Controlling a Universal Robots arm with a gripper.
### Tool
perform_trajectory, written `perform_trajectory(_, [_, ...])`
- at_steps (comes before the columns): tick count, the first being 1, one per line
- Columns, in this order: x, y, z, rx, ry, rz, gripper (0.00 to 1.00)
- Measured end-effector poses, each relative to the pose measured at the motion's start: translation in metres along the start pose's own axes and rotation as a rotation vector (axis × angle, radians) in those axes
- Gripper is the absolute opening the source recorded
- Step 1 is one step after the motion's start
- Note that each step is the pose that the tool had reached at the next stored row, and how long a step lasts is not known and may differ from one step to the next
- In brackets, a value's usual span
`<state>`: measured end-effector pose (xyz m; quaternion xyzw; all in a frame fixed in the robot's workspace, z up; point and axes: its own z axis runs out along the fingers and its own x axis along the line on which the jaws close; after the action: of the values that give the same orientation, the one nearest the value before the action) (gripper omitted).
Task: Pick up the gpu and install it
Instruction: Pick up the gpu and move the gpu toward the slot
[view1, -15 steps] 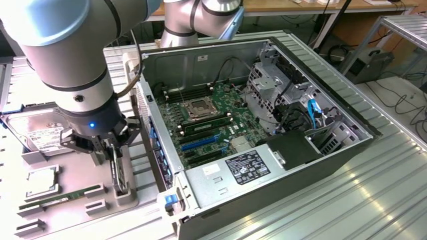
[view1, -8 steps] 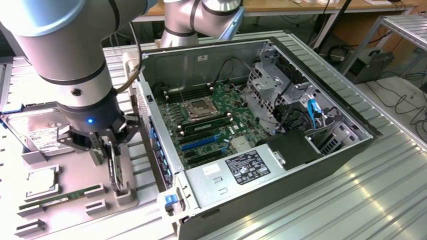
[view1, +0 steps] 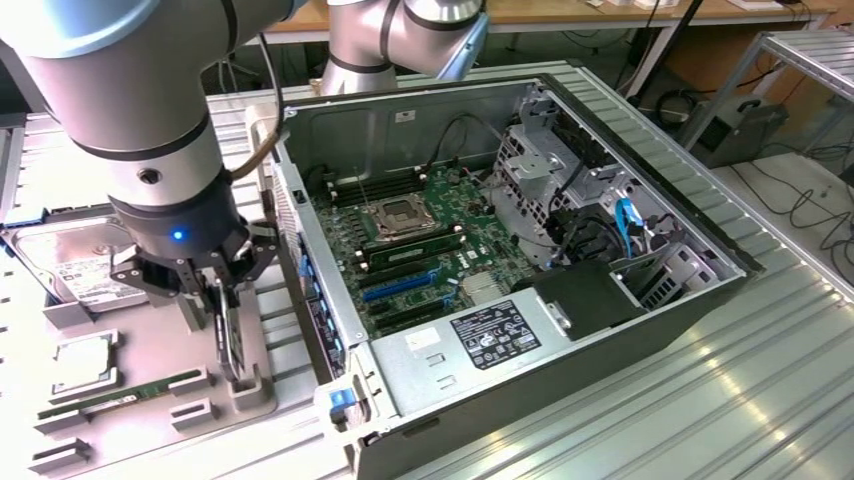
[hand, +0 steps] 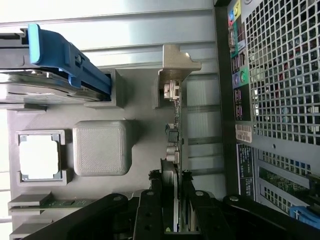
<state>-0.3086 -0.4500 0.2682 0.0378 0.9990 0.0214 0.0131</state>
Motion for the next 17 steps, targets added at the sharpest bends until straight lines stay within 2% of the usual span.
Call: perform_trajectory(17, [-0.0002, 0.0010, -0.0094, 0.0008, -0.0002, 0.000, 0.26])
